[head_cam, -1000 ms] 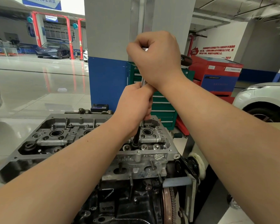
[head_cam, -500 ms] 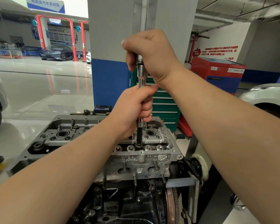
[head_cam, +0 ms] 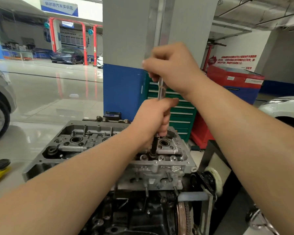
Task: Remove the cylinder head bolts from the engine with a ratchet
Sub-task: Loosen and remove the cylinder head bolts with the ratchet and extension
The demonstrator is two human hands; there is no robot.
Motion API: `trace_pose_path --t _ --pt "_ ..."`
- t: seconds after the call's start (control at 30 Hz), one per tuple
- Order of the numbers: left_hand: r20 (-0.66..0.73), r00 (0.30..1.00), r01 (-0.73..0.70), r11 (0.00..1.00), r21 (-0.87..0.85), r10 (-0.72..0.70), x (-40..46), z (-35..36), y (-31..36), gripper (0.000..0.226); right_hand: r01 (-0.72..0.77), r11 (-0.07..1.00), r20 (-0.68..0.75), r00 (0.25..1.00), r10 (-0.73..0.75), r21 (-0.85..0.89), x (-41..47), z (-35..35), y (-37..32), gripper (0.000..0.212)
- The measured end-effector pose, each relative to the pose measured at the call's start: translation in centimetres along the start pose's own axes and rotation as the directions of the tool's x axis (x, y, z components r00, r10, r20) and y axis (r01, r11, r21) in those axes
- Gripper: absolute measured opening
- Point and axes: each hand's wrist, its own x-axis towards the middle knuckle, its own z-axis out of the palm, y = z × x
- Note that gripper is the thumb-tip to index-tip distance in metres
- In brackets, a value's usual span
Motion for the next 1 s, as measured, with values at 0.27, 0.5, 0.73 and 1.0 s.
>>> trace_pose_path --t 0.27,0.5,0.73,1.0 --pt "-0.281 0.936 -0.164 0.97 0.181 0.211 -0.8 0.8 0.3 0.015 -0.115 0.672 -0.212 0.975 -0.064 -0.731 0.2 2.0 -1.2 0.035" --pt "-0.075 0.997 -0.006 0.996 0.093 0.013 -0.5 0.2 1.6 0.046 0.037 0.737 -0.086 0.988 -0.128 -0.675 -0.2 0.7 -1.0 0.035" --pt "-0.154 0.983 -0.072 0.983 0.166 0.098 -0.8 -0.1 1.2 0.029 -0.018 0.822 -0.125 0.99 -0.065 -0.57 0.6 1.8 -0.5 0.027" --pt "-0.278 0.946 -0.148 0.985 0.09 0.168 -1.2 1.3 0.3 0.018 -0.034 0.626 -0.18 0.969 -0.171 -0.779 -0.5 1.4 -1.2 0.03"
